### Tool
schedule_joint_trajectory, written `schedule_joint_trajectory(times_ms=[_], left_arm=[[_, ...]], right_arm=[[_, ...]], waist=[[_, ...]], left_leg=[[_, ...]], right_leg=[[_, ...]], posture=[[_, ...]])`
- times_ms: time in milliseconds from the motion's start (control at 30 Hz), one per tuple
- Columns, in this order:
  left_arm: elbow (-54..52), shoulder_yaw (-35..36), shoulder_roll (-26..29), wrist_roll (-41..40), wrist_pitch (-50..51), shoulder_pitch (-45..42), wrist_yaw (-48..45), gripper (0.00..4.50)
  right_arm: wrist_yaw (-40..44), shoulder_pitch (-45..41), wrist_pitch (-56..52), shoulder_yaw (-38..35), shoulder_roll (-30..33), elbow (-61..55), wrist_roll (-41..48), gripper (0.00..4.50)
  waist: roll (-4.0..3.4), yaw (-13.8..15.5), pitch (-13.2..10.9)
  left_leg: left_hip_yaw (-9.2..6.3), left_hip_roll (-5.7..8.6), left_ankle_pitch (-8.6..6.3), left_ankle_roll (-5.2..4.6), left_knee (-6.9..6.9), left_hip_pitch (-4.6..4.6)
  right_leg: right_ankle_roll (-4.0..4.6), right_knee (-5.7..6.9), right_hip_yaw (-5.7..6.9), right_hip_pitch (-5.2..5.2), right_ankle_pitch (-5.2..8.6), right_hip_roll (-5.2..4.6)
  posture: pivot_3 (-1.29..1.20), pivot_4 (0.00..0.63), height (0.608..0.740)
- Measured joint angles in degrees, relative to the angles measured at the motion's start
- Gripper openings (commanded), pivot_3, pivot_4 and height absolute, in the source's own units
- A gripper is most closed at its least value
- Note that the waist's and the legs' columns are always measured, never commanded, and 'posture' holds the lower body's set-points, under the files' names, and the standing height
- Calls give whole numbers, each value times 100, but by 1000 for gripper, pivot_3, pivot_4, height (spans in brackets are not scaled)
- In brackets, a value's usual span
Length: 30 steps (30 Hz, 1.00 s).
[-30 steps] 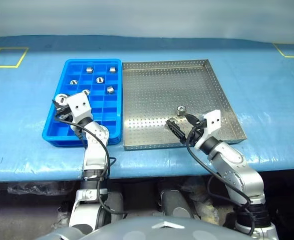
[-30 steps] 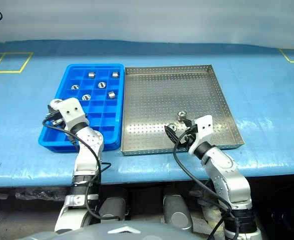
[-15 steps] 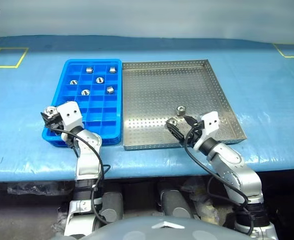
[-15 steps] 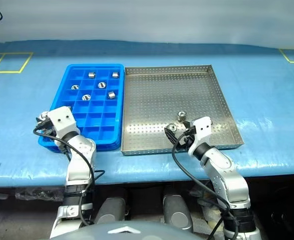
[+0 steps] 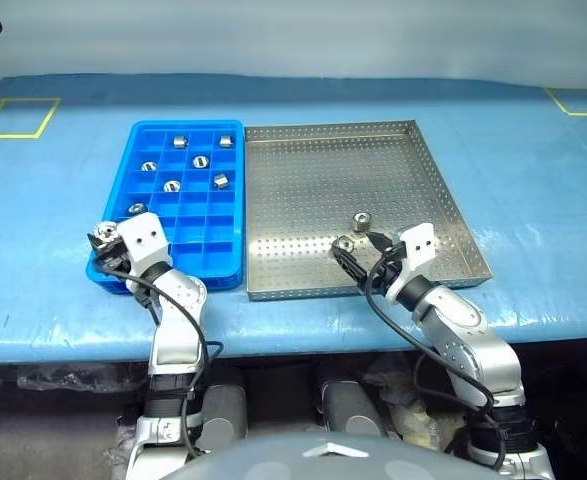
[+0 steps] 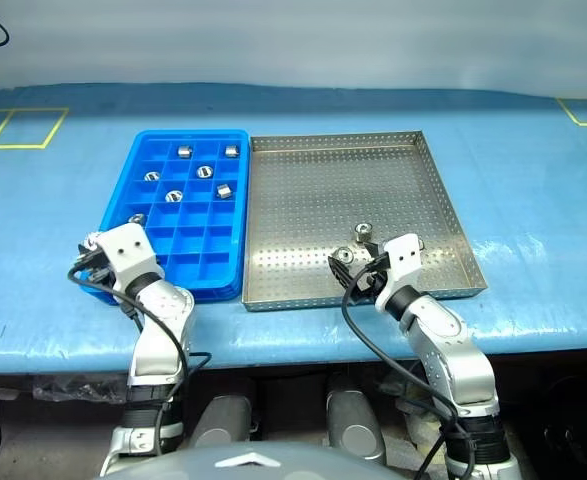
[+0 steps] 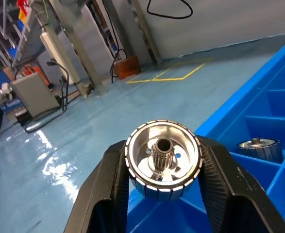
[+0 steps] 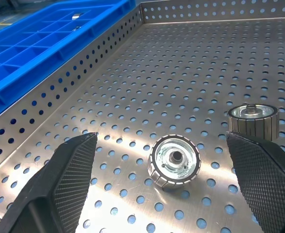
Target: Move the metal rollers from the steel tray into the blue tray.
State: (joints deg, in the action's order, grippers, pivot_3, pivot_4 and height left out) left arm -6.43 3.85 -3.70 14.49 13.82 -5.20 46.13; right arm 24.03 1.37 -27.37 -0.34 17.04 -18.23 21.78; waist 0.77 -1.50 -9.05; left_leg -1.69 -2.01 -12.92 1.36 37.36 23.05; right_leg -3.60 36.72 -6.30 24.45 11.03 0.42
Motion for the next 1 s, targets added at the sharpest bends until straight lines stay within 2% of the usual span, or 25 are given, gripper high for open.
schedule_joint_trajectory(times_ms=[167,367,400,500,600,633,833,933,1000], left_arm=[[-59,137,-13,-671,-100,35,-42,1691],[-64,121,-11,-713,-49,32,77,1691],[-67,117,-11,-717,-32,32,68,2426],[-87,112,-9,-749,40,33,-62,3280],[-153,110,-9,-825,325,7,-124,4356],[-162,109,-9,-838,481,-21,-125,4469],[-268,504,-26,-1581,1514,-417,-535,4469],[-238,292,-11,-2208,1402,-563,-1716,4469],[-181,-94,37,-2430,1091,-564,-2659,4469]], right_arm=[[9,0,66,0,-2,2,-32,4500],[18,0,73,1,-4,4,-44,4500],[18,0,74,1,-4,4,-44,4500],[19,0,77,0,-4,7,-49,4500],[18,0,87,0,-9,9,-59,4500],[17,0,91,0,-9,11,-70,4500],[5,2,111,-4,-23,26,-97,4500],[-16,4,111,-16,-73,25,-92,4500],[-29,14,111,-37,-82,20,-78,4500]], waist=[[-23,-10,24],[-29,-20,35],[-32,-21,37],[-41,-20,44],[-62,-20,64],[-62,-22,70],[-114,-8,108],[-104,-37,102],[-50,-80,70]], left_leg=[[5,0,0,0,0,-12],[7,1,0,0,0,-13],[7,1,-1,0,-1,-13],[8,2,-1,0,-2,-13],[8,5,-1,0,-2,-13],[8,7,-2,-1,-2,-13],[-22,37,-2,-3,-6,-42],[-37,44,-12,14,-6,-36],[-40,44,-14,17,-4,-6]], right_leg=[[0,0,-3,-6,1,0],[0,-2,-5,-6,1,0],[0,-2,-6,-6,1,0],[0,-3,-6,-6,1,0],[-1,-9,-7,-7,2,-3],[-1,-12,-7,-8,2,-5],[-5,-16,-6,0,5,-13],[-5,-54,-3,-1,5,-11],[-6,-70,-4,-14,3,-7]], posture=[[50,150,740],[50,150,740],[50,150,740],[50,150,740],[50,150,740],[50,150,740],[32,150,740],[23,150,740],[19,150,740]])
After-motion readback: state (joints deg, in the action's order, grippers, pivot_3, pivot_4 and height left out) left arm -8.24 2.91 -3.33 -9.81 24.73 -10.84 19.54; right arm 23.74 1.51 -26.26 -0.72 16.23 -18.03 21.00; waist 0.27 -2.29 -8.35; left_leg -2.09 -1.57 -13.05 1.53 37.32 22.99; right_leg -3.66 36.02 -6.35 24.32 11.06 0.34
